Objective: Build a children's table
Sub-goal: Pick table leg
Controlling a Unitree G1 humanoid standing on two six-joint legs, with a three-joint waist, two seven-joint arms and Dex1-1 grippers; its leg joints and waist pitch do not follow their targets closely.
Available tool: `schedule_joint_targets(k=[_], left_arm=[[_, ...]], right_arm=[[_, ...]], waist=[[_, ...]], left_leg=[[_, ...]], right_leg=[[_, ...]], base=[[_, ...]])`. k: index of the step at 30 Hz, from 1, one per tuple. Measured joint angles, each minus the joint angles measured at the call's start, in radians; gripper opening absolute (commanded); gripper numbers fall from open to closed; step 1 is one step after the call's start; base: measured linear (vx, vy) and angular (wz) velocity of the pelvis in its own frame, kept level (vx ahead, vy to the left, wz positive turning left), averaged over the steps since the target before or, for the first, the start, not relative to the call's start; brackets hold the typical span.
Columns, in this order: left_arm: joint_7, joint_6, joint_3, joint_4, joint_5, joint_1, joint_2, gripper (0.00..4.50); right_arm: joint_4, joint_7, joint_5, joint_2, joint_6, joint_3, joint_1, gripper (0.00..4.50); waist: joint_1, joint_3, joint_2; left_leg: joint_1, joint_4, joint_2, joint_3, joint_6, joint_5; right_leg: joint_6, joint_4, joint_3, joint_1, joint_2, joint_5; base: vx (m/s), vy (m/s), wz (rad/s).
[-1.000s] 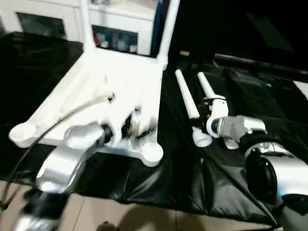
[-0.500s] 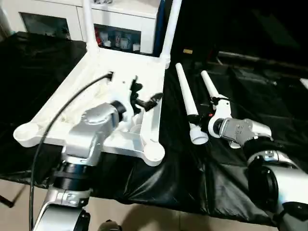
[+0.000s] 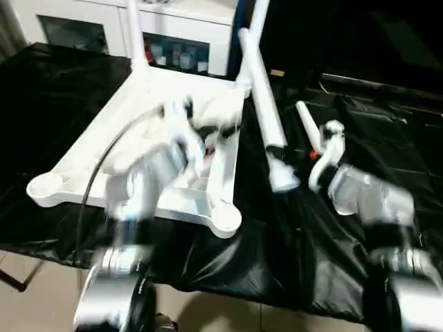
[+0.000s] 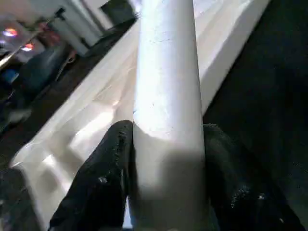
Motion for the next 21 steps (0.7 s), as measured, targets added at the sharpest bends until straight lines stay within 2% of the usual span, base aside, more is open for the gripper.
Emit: schedule_joint_targets(k=[4,10,13,15,20,21], left_arm=[[-0.002,0.021,0.064,0.099,-0.074,-0.052,-0.048,4.5],[-0.001,0.079,0.04,0.116,-0.085,-0.096,-0.077,4.5],[0.007,0.075,0.022,0.124,-0.081,-0.096,-0.089,4.5],[0.008,0.073,0.023,0.121,-0.082,-0.096,-0.097,4.22],[0.058,0.053,0.027,0.083,-0.079,-0.096,-0.099,4.02],[0.066,0.051,0.028,0.081,-0.077,-0.095,-0.099,3.86]], right_arm=[[-0.164,0.043,0.073,0.008,0.045,0.006,0.081,1.87],[-0.334,0.063,0.157,0.022,0.098,0.016,0.145,1.87],[-0.367,0.064,0.171,0.026,0.117,0.022,0.151,1.87],[-0.371,0.061,0.17,0.025,0.119,0.03,0.151,1.87],[-0.371,0.039,0.154,0.025,0.115,0.069,0.148,1.87],[-0.372,0.033,0.154,0.026,0.113,0.075,0.147,1.87]], waist=[[0.002,0.001,0.004],[0.002,0.001,0.003],[0.002,0.002,0.001],[0.003,0.002,-0.001],[0.004,0.002,-0.005],[0.004,0.002,-0.005]], left_leg=[[0.0,-0.003,0.0,0.0,0.001,0.001],[0.001,-0.012,0.0,0.0,0.002,0.003],[0.001,-0.016,-0.001,0.001,0.005,0.008],[0.0,-0.017,0.0,0.001,0.005,0.008],[0.0,-0.017,-0.001,0.001,0.005,0.008],[0.0,-0.017,-0.001,0.001,0.005,0.008]], right_leg=[[0.0,-0.003,0.0,0.0,0.0,0.001],[0.0,-0.009,-0.001,0.0,0.0,0.001],[0.0,-0.011,-0.002,0.0,0.0,0.001],[0.0,-0.012,-0.003,0.0,0.0,0.001],[0.0,-0.012,-0.003,0.0,0.0,0.001],[0.0,-0.012,-0.003,0.0,0.0,0.001]], base=[[0.0,0.0,0.0],[0.0,0.0,0.0],[0.0,0.0,0.0],[0.0,0.0,0.0],[0.0,0.0,0.0],[0.0,0.0,0.0]])
